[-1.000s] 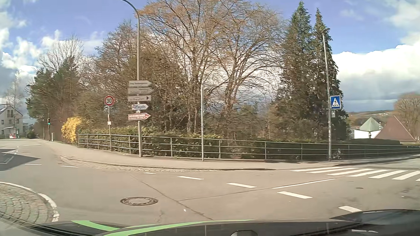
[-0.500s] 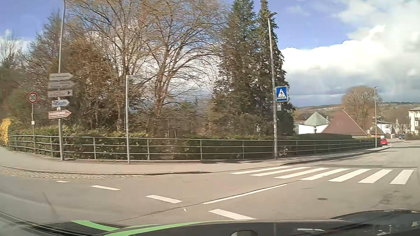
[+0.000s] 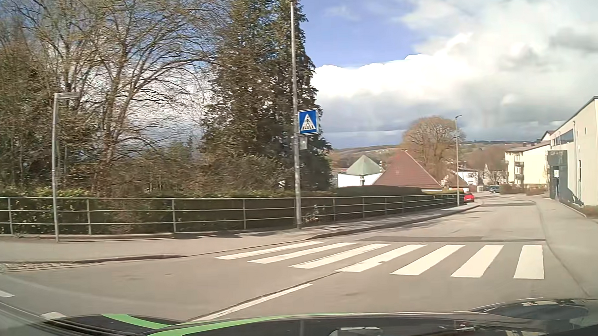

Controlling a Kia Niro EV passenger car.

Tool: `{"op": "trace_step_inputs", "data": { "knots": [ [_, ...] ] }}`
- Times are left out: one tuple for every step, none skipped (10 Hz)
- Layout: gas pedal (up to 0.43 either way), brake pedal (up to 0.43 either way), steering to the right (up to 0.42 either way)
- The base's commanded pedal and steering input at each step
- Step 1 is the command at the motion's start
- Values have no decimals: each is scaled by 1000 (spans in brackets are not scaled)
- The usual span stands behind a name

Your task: Follow the waypoints while adhering to traffic rules and regulations

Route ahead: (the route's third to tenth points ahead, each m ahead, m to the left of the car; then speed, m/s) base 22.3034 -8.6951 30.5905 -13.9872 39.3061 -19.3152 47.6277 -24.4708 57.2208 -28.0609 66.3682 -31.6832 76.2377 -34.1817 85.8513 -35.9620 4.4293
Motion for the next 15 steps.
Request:
{"op": "trace_step_inputs", "data": {
  "knots": [
    [67,0,401],
    [67,0,377],
    [67,0,353],
    [67,0,329],
    [67,0,306],
    [67,0,287],
    [67,0,268],
    [67,0,251],
    [67,0,238],
    [67,0,230],
    [67,0,217],
    [67,0,207],
    [67,0,195],
    [67,0,177],
    [67,0,156]
  ]
}}
